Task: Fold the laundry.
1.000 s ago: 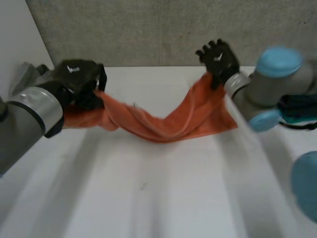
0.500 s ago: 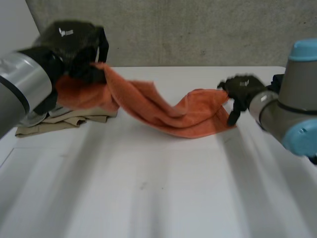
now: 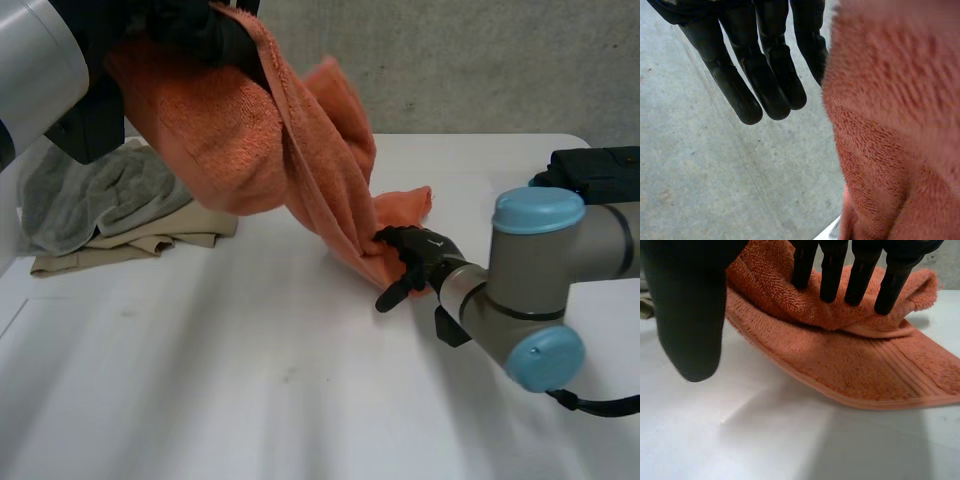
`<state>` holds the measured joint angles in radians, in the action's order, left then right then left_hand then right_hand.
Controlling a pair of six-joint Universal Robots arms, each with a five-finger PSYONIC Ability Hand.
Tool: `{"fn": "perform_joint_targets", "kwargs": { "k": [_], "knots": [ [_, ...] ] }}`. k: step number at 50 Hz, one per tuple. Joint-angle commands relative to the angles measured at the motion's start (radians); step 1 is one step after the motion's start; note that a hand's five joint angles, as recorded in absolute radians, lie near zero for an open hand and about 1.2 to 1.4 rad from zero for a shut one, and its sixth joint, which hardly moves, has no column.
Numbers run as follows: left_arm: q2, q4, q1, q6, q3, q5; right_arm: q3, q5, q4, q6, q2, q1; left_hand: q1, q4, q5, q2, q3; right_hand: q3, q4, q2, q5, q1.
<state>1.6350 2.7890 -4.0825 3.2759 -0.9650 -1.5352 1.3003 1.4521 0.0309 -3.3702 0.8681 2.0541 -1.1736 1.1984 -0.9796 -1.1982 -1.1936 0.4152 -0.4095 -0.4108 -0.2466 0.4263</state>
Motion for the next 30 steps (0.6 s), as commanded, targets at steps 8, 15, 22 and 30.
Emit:
{"fn": "perform_joint_targets", "kwargs": {
  "k": [8, 15, 22, 30],
  "knots": [
    [-0.046, -0.009, -0.064, 0.01, -0.009, -0.062, -0.021, 0.063, 0.006, 0.018, 0.053, -0.029, -0.223, 0.198, -0.242, -0.198, -0.203, 0.981, -0.987, -0.985, -0.975, 0.97],
    [-0.089, -0.012, -0.297, 0.074, -0.118, -0.013, -0.039, -0.03, -0.012, 0.477, 0.373, -0.273, -0.223, 0.198, -0.242, -0.198, -0.203, 0.981, -0.987, -0.985, -0.975, 0.97],
    [-0.051, -0.011, -0.466, 0.194, -0.28, 0.226, -0.147, -0.157, -0.193, 0.692, 0.457, -0.334, -0.223, 0.198, -0.242, -0.198, -0.203, 0.981, -0.987, -0.985, -0.975, 0.97],
    [0.172, 0.061, -0.501, 0.243, -0.322, 0.284, -0.188, -0.234, -0.316, 0.761, 0.379, -0.376, -0.223, 0.198, -0.242, -0.198, -0.203, 0.981, -0.987, -0.985, -0.975, 0.97]
  ]
}}
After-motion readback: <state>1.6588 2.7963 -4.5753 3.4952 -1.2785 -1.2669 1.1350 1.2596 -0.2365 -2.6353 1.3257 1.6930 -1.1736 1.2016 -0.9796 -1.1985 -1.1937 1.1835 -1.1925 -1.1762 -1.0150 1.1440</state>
